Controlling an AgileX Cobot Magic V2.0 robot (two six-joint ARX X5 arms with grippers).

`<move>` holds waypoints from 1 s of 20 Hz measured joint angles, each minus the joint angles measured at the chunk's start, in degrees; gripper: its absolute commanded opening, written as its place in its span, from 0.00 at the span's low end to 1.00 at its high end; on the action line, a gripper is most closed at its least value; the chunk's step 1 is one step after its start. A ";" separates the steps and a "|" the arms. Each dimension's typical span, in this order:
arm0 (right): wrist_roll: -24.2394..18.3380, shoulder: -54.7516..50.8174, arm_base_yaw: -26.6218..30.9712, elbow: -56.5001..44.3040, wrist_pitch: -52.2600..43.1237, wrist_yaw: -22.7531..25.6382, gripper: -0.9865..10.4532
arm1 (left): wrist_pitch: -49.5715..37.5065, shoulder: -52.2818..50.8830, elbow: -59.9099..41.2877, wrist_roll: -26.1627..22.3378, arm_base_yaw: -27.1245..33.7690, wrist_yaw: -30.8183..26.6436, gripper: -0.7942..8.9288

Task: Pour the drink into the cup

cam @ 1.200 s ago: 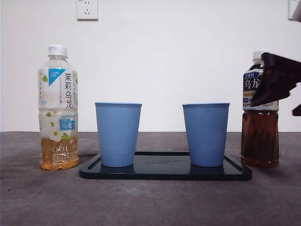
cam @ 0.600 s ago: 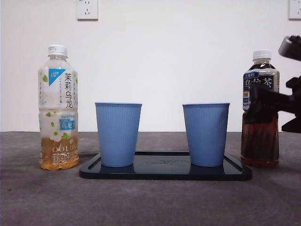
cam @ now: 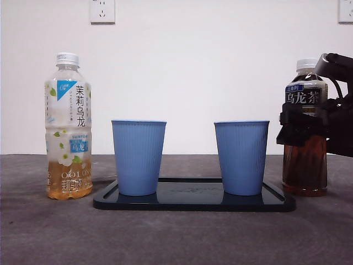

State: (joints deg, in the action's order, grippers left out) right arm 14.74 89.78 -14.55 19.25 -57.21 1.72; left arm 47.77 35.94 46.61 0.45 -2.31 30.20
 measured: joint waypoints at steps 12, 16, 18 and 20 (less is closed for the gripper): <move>-2.97 -2.67 0.04 0.00 3.61 -1.86 0.13 | 0.00 0.00 0.00 0.00 0.00 0.00 0.52; -4.52 -9.16 0.02 -0.24 12.28 -1.92 0.13 | -0.13 0.00 0.00 -0.02 0.00 0.00 0.52; -5.88 -13.86 0.02 -0.13 18.23 -1.81 0.13 | -0.39 0.00 0.00 -0.02 0.00 0.00 0.52; -7.89 -18.38 0.02 1.90 27.17 -1.81 0.13 | -0.39 0.00 0.00 -0.02 0.00 0.00 0.52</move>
State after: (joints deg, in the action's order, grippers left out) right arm 6.85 71.40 -14.52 21.15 -30.04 -0.10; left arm 47.37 35.94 46.61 0.43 -2.31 30.20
